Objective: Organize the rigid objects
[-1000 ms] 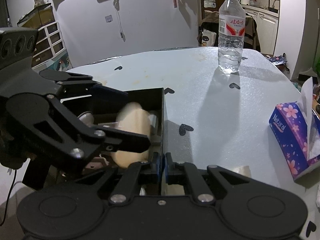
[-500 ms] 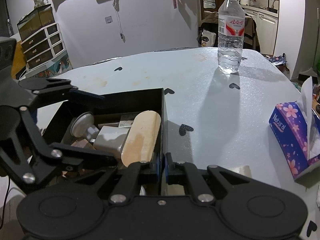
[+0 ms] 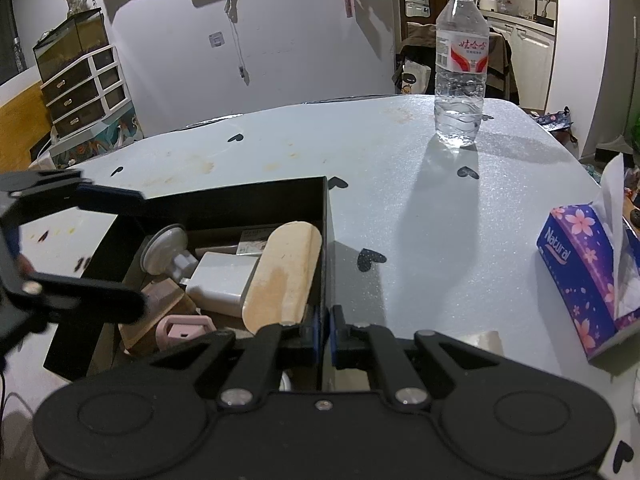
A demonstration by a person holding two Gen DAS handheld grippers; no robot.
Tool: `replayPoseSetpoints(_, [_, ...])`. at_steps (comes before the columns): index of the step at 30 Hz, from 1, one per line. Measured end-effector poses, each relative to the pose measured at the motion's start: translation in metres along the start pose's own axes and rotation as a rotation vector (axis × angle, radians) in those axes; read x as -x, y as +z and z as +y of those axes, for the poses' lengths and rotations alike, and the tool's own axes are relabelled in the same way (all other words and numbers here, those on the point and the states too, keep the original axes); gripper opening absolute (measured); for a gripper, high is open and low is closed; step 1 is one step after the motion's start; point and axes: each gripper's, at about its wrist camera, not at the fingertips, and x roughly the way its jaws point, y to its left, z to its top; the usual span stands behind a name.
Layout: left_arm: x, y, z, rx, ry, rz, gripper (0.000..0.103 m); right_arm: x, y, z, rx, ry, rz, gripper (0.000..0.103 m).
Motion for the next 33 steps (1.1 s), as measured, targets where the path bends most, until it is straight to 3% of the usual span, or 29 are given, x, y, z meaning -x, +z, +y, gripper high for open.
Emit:
replayPoseSetpoints(9, [0.042,-0.015,-0.005,0.069,0.185,-0.096,0.103,0.006,0.000,0.001,0.004,-0.003,-0.018,0.005])
replayPoseSetpoints(18, [0.067,-0.026,-0.007,0.200,0.315,-0.152,0.103,0.044,0.003,0.010,0.005,-0.006,-0.134,0.008])
replayPoseSetpoints(20, [0.071,-0.028,-0.012,0.204,0.335,-0.155,0.103,0.055,0.001,0.014,0.018,-0.011,-0.165,0.018])
replayPoseSetpoints(24, [0.082,-0.037,-0.025,0.210,0.376,-0.190,0.103,0.074,-0.004,0.021,0.032,-0.006,-0.223,0.029])
replayPoseSetpoints(28, [0.094,-0.048,-0.038,0.227,0.433,-0.227,0.103,0.094,-0.015,0.028,0.052,-0.014,-0.290,0.050])
replayPoseSetpoints(33, [0.110,-0.065,-0.060,0.225,0.510,-0.252,0.103,0.113,-0.033,0.036,0.068,0.005,-0.345,0.065])
